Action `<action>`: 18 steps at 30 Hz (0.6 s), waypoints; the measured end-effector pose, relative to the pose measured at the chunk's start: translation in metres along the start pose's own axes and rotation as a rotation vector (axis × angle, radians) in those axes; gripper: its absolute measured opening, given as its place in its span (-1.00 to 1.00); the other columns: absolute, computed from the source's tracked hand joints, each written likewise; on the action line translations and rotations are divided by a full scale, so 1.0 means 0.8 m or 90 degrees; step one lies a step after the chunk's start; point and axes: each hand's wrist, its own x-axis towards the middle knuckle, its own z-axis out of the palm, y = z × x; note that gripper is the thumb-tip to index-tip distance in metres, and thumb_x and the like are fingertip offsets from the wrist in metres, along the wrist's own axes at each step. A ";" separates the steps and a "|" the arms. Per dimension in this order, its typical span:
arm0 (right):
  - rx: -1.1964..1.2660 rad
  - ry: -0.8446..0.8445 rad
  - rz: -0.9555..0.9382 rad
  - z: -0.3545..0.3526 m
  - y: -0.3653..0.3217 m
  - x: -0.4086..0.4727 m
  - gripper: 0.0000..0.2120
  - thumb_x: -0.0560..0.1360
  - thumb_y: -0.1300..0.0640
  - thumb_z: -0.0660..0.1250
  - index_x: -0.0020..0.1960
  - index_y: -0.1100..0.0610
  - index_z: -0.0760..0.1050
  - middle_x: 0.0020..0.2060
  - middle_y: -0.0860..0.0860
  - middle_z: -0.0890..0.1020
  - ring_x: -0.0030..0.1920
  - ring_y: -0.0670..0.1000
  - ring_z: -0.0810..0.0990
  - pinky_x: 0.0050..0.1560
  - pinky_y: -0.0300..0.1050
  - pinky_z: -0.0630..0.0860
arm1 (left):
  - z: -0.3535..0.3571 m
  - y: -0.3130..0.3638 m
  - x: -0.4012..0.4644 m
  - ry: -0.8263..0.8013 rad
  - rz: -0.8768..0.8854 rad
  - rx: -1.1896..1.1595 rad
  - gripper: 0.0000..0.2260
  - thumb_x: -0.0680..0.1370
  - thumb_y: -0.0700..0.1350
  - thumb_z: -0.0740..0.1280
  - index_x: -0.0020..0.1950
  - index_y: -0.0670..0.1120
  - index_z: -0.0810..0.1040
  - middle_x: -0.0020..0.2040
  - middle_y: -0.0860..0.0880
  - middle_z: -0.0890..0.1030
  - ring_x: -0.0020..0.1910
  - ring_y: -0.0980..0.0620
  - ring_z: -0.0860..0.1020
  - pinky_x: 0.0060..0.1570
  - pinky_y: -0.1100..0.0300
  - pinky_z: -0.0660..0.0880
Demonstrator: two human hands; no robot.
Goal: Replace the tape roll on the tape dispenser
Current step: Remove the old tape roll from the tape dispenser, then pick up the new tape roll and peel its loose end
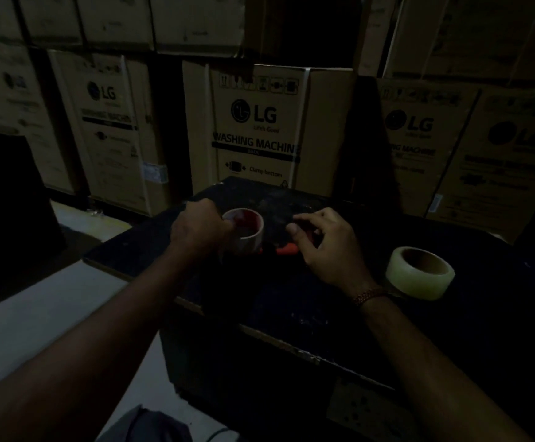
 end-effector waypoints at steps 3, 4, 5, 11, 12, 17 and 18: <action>-0.008 -0.039 -0.035 0.029 -0.033 -0.006 -0.52 0.55 -0.28 0.33 0.29 0.02 0.65 0.05 -0.07 0.53 0.07 -0.06 0.56 0.07 -0.12 0.57 | -0.015 -0.043 0.007 -0.032 -0.073 0.037 -0.55 0.47 0.18 0.54 0.05 -0.19 0.61 -0.04 -0.15 0.66 -0.02 -0.20 0.69 0.06 -0.09 0.68; -0.008 -0.048 -0.044 0.038 -0.043 -0.009 -0.54 0.56 -0.26 0.35 0.29 0.02 0.65 0.06 -0.07 0.54 0.09 -0.06 0.56 0.10 -0.11 0.58 | -0.017 -0.057 0.010 -0.048 -0.098 0.047 -0.53 0.46 0.19 0.55 0.05 -0.18 0.59 -0.02 -0.17 0.65 0.00 -0.19 0.68 0.09 -0.08 0.67; -0.010 -0.058 -0.048 0.045 -0.051 -0.012 -0.56 0.56 -0.25 0.36 0.29 0.01 0.65 0.07 -0.06 0.54 0.10 -0.06 0.56 0.12 -0.10 0.58 | -0.018 -0.070 0.012 -0.064 -0.124 0.049 -0.51 0.46 0.20 0.56 0.05 -0.19 0.58 -0.01 -0.18 0.65 0.00 -0.18 0.67 0.11 -0.08 0.66; -0.026 -0.106 -0.070 0.067 -0.080 -0.026 -0.56 0.58 -0.22 0.36 0.33 0.03 0.63 0.11 -0.08 0.54 0.13 -0.09 0.56 0.11 -0.18 0.53 | -0.012 -0.114 0.030 -0.038 -0.188 0.041 -0.40 0.42 0.31 0.54 0.10 -0.20 0.60 -0.01 -0.19 0.66 -0.04 -0.16 0.66 0.09 -0.06 0.65; -0.030 -0.113 -0.073 0.067 -0.081 -0.028 -0.55 0.58 -0.21 0.36 0.34 0.03 0.62 0.12 -0.08 0.54 0.14 -0.09 0.56 0.12 -0.18 0.53 | -0.009 -0.116 0.032 -0.033 -0.191 0.042 -0.36 0.41 0.36 0.52 0.10 -0.20 0.59 0.01 -0.20 0.65 -0.01 -0.17 0.65 0.12 -0.07 0.63; -0.052 -0.107 -0.059 0.053 -0.076 -0.041 -0.60 0.59 -0.15 0.38 0.33 0.04 0.62 0.13 -0.09 0.54 0.13 -0.11 0.56 0.13 -0.24 0.49 | 0.005 -0.110 0.024 0.003 -0.168 0.027 -0.39 0.54 0.41 0.33 0.06 -0.18 0.58 0.07 -0.22 0.63 0.06 -0.21 0.60 0.23 -0.11 0.52; -0.052 -0.097 -0.047 0.046 -0.072 -0.045 -0.62 0.59 -0.13 0.39 0.32 0.03 0.63 0.13 -0.09 0.54 0.13 -0.12 0.55 0.14 -0.24 0.48 | 0.009 -0.100 0.014 0.047 -0.127 0.048 -0.44 0.56 0.37 0.32 0.09 -0.15 0.61 0.09 -0.21 0.65 0.06 -0.20 0.60 0.23 -0.13 0.51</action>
